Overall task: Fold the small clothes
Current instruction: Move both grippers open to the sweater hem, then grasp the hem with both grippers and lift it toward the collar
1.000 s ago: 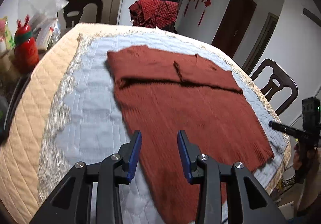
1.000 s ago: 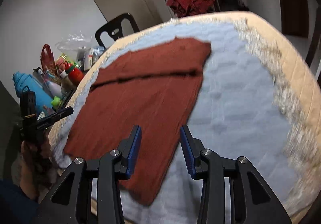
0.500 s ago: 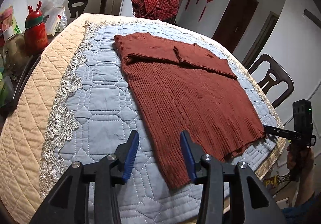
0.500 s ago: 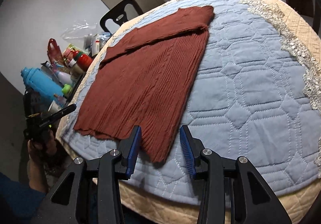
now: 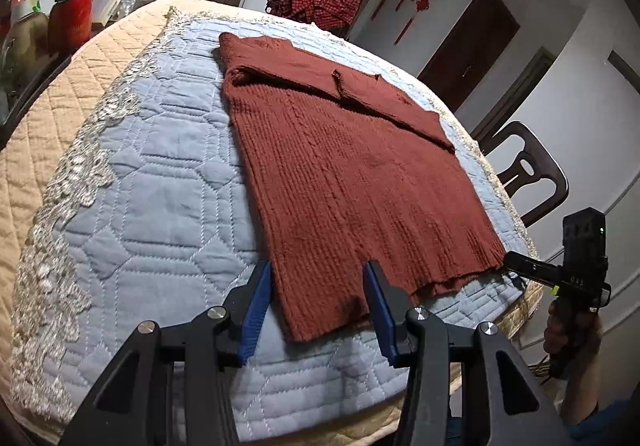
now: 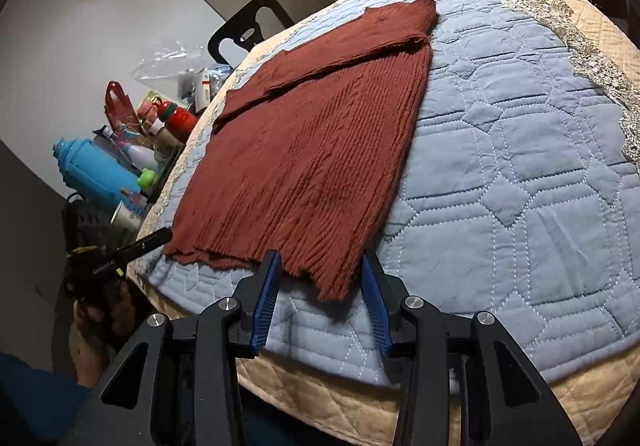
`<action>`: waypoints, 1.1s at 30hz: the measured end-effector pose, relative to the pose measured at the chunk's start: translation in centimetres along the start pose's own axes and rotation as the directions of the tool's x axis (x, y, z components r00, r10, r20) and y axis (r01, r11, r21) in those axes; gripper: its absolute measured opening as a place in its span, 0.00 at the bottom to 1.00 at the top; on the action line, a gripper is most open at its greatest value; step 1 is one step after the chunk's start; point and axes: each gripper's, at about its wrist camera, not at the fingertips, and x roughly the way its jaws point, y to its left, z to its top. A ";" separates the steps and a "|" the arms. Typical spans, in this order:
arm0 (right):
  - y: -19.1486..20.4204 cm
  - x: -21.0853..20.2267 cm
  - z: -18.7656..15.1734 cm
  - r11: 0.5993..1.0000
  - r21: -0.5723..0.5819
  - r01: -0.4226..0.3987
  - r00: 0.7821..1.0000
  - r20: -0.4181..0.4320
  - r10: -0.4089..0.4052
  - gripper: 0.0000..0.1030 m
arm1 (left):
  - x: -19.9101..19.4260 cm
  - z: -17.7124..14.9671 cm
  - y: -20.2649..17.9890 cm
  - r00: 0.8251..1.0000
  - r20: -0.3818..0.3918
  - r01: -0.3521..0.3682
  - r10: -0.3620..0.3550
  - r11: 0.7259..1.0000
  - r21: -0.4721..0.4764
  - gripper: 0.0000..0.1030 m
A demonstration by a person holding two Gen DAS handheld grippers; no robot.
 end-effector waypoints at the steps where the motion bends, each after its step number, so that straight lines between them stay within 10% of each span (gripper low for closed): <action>1: -0.1 0.1 0.2 1.000 0.011 -0.006 1.000 0.004 0.006 0.40 | 0.2 0.1 0.1 1.000 0.007 0.004 -0.004 1.000 -0.004 0.48; 7: -0.8 0.8 1.0 0.994 0.092 -0.056 0.998 0.033 0.053 0.39 | 1.0 0.6 0.6 0.999 0.025 0.025 -0.024 0.999 -0.048 0.28; 11: -1.0 0.8 0.9 0.994 0.099 -0.035 0.999 0.040 0.031 0.12 | 1.3 0.4 0.4 0.999 0.017 0.051 -0.050 0.997 -0.057 0.23; 17: -1.7 0.4 0.8 0.990 0.129 -0.050 0.997 0.071 0.041 0.08 | 1.3 0.6 0.4 0.997 0.007 0.083 -0.082 0.993 -0.082 0.06; 26: -2.6 -3.6 0.0 0.987 0.145 -0.074 0.984 0.173 0.048 0.07 | -2.8 0.8 1.1 0.992 0.119 0.063 -0.051 0.994 -0.094 0.06; 33: -4.5 -2.5 -1.3 0.975 0.208 -0.078 0.988 0.143 0.049 0.06 | -1.0 -0.5 3.0 0.998 0.054 0.035 -0.028 0.990 -0.140 0.06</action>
